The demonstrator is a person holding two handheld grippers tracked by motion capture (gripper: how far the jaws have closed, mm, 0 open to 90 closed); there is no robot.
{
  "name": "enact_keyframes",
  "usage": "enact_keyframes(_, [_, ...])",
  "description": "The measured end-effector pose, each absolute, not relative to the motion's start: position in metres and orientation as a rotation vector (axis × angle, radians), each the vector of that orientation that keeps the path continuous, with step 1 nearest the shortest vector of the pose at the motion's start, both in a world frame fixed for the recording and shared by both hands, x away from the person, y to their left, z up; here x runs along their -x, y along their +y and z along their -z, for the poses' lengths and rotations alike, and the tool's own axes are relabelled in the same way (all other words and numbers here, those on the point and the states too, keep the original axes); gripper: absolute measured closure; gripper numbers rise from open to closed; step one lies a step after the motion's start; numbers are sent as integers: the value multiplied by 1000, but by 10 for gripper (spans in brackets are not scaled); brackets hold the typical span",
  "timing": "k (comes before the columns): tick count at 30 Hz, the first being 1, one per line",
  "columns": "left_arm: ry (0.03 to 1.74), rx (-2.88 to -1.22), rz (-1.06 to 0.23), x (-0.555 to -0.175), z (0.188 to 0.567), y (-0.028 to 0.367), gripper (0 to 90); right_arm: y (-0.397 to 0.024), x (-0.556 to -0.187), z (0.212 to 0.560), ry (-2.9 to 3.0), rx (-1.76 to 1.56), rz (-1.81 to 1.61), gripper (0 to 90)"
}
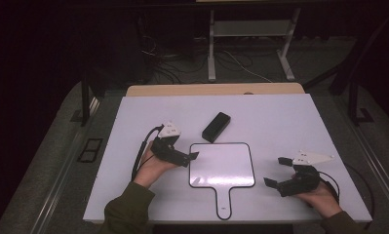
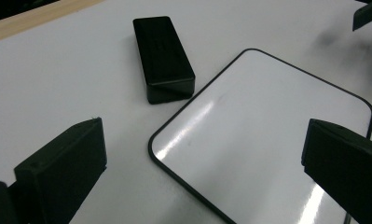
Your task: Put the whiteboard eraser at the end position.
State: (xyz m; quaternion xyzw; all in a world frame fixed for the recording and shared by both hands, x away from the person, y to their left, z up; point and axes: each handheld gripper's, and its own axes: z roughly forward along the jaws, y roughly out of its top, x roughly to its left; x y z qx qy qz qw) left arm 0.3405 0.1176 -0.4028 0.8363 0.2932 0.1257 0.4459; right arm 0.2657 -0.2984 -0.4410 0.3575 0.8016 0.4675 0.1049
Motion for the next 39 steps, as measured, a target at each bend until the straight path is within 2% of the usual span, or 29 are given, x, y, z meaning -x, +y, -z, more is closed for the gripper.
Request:
enact_keyframes(18, [710,-1988,-311,-301,423,145,0,-299,-266,441,2364,-1056,-1377,0])
enact_keyframes(39, [745,-2020,-270,-277,440,166,0,-297,-266,442,2368,-1057,-1373,0])
